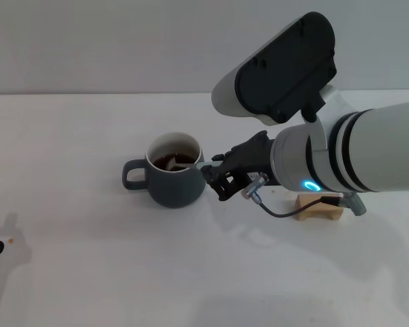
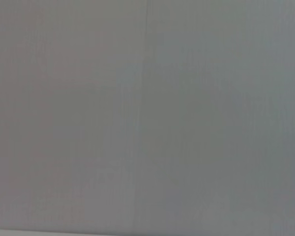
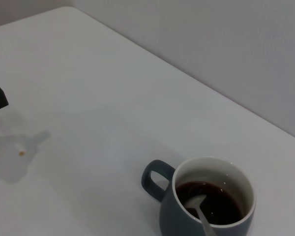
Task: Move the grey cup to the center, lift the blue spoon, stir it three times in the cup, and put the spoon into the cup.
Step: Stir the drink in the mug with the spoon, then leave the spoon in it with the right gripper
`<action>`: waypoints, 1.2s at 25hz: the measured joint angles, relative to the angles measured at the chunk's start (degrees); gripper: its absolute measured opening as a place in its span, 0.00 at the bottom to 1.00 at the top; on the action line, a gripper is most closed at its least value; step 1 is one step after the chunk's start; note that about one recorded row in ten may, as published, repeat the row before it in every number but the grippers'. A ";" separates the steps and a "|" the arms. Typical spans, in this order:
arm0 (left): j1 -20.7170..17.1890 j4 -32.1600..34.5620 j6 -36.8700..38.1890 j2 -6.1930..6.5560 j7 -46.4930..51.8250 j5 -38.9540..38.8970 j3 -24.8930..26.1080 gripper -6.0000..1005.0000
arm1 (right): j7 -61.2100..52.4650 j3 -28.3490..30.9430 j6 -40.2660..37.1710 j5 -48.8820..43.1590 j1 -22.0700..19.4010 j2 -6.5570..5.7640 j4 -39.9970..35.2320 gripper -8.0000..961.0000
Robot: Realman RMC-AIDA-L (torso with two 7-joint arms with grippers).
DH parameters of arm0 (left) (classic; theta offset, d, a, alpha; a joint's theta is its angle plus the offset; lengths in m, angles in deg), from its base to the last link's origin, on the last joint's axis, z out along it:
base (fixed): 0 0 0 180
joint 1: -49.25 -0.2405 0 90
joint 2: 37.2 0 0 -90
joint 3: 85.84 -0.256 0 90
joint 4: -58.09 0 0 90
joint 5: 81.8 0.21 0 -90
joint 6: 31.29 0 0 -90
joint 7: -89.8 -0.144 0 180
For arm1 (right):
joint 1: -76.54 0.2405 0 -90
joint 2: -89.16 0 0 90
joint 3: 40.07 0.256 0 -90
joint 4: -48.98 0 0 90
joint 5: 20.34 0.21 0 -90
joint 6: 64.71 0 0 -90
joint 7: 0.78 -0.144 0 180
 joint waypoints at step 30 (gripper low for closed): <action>-0.13 -0.20 0.29 0.04 0.00 -0.01 0.82 0.00 | 0.43 0.81 -5.10 3.55 5.88 -0.16 -10.99 0.18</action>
